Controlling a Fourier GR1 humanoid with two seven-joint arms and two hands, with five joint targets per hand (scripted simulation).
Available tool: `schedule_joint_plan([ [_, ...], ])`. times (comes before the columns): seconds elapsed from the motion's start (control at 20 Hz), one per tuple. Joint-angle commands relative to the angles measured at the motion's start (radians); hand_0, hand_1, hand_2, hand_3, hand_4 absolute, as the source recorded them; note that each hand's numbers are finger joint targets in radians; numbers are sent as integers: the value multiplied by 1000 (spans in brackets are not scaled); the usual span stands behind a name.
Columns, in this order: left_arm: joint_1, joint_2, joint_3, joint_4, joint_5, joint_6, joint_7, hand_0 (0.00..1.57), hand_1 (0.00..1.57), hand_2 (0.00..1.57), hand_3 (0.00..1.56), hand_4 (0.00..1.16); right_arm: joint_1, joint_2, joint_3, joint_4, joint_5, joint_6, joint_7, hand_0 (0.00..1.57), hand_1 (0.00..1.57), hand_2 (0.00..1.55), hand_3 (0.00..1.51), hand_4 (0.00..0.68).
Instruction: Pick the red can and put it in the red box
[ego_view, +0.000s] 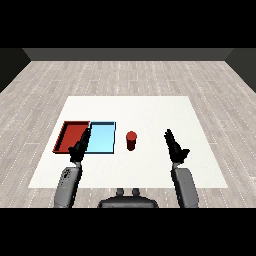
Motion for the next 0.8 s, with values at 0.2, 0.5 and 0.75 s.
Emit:
schedule_joint_plan([
  [0.2, 63, 2, 42, 23, -6, 2, 16, 0, 0, 0, 0, 0, 106, -48, -8, -65, 27, 27, 42, 0, 0, 0, 0, 0],
  [0.5, 113, -40, 89, -14, 100, -84, -454, 0, 0, 0, 0, 0, 113, -33, -39, -173, -84, 113, -185, 0, 0, 0, 0, 0],
  [0.75, 46, -52, 103, 25, 90, -65, -463, 0, 0, 0, 0, 0, 138, 16, -16, -68, -46, 115, -314, 0, 0, 0, 0, 0],
])
